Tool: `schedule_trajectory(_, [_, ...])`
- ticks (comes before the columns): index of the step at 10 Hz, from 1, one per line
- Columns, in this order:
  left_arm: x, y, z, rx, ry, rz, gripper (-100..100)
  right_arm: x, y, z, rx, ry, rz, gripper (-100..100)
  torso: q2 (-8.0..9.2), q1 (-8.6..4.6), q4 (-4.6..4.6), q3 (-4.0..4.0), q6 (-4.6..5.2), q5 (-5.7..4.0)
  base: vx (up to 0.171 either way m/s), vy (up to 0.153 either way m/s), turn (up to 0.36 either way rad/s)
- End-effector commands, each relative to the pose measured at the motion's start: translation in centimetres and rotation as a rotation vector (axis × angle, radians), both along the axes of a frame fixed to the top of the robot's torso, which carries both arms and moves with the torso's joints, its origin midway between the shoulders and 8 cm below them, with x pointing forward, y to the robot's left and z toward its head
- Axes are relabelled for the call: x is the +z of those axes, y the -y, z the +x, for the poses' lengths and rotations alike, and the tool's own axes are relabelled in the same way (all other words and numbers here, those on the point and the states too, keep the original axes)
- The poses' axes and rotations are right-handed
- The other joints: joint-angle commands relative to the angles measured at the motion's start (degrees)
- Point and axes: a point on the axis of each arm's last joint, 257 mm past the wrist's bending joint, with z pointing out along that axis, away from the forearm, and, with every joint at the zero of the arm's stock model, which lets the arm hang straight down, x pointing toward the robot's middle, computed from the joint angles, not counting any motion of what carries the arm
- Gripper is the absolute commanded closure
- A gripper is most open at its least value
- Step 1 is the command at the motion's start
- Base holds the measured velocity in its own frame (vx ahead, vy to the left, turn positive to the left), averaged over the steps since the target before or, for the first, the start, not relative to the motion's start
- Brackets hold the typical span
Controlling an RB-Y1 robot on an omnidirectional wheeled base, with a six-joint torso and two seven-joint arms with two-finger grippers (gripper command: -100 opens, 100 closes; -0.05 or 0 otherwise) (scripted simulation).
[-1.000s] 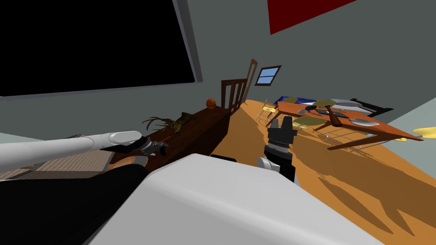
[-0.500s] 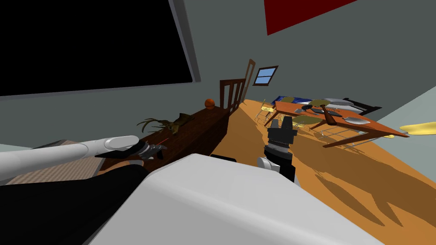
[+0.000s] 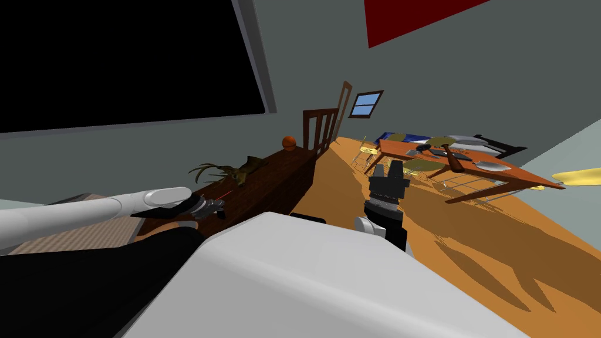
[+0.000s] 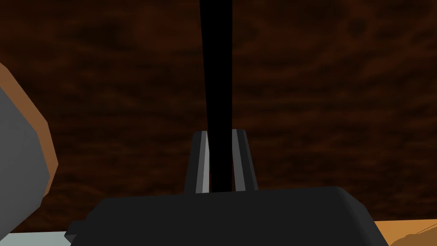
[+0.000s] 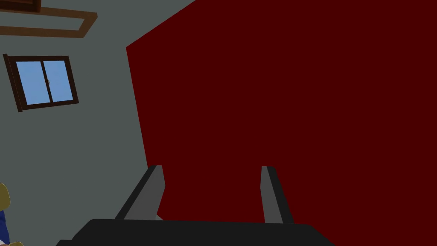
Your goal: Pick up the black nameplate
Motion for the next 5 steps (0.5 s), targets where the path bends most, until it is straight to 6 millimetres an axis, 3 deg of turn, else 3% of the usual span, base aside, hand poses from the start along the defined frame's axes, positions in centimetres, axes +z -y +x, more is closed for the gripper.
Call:
schedule_trajectory(1, [0.0, 0.0, 0.0, 0.0, 0.0, 0.0, 0, 0.0, 0.0, 0.0, 0.0, 0.0, 0.0, 0, 0.0, 0.0, 0.0, 0.0, 0.0, 0.0, 0.0, 0.0, 0.0])
schedule_trajectory(2, [0.9, 0.0, 1.6, -0.011, 0.001, -0.003, 100, 0.0, 0.0, 0.0, 0.0, 0.0, 0.0, 0, 0.0, 0.0, 0.0, 0.0, 0.0, 0.0, -0.027, -0.003, 0.119])
schedule_trajectory(4, [1.7, 0.1, 2.9, -0.024, 0.0, -0.005, 100, 0.0, 0.0, 0.0, 0.0, 0.0, 0.0, 0, 0.14, -0.03, 0.03, 0.08, -0.04, -0.03, -0.04, -0.005, 0.08])
schedule_trajectory(5, [1.4, -0.1, 2.4, -0.019, 0.003, -0.002, 100, 0.0, 0.0, 0.0, 0.0, 0.0, 0.0, 0, 0.15, -0.05, 0.03, 0.08, -0.03, -0.04, -0.017, -0.002, 0.007])
